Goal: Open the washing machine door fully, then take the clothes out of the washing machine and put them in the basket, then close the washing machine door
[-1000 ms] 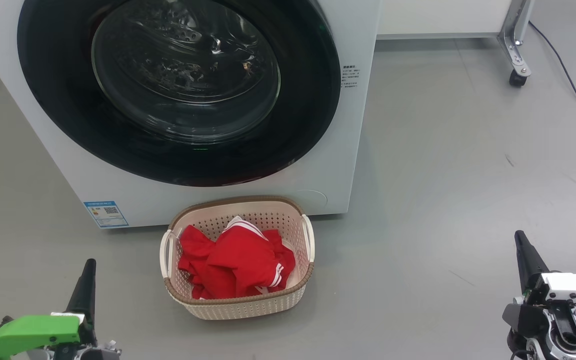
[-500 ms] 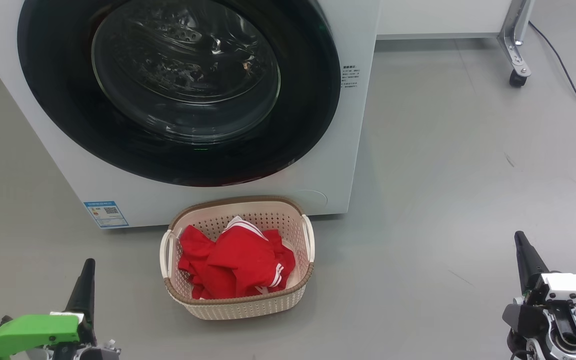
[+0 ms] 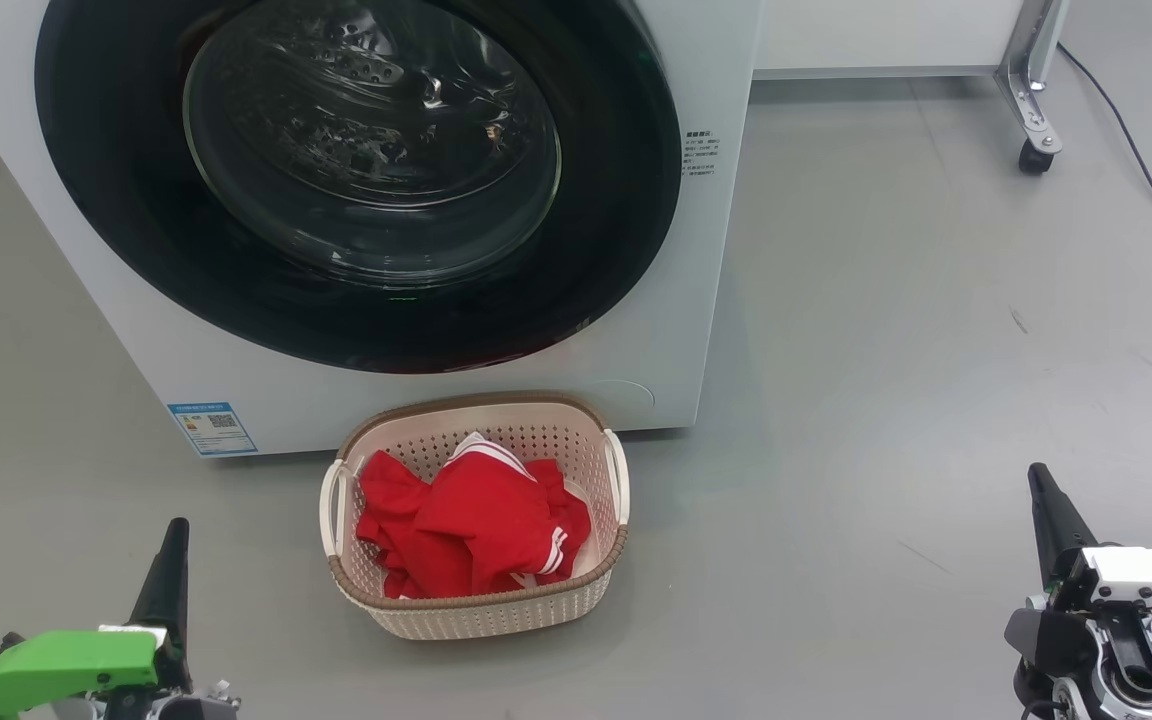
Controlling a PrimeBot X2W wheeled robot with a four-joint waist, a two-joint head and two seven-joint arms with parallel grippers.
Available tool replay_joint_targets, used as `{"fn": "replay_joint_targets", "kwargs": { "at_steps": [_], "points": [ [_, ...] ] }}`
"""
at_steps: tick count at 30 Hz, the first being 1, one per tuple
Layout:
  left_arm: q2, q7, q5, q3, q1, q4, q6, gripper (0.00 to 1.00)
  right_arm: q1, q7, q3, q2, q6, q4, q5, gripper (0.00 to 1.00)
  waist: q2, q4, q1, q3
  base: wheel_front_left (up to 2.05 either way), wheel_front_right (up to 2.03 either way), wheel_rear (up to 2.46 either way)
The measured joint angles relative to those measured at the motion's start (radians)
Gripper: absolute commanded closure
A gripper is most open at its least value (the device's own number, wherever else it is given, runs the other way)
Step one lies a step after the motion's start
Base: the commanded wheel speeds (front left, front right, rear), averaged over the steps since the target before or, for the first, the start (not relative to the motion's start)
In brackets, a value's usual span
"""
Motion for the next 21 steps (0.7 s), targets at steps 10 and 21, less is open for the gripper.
{"fn": "replay_joint_targets", "kwargs": {
  "at_steps": [10,21],
  "points": [
    [0.000,0.000,0.000,0.001,0.000,0.003,0.000,1.00,0.000,0.002,-0.001,0.002,0.001,0.002,0.000,1.00,0.0000,0.000,0.0000,0.000,0.00,0.00,0.00],
    [0.000,0.007,0.000,0.003,-0.001,0.007,0.000,1.00,0.000,0.002,-0.001,0.003,0.001,0.002,0.000,1.00,0.0000,0.000,0.0000,0.000,0.00,0.00,0.00]
  ]
}}
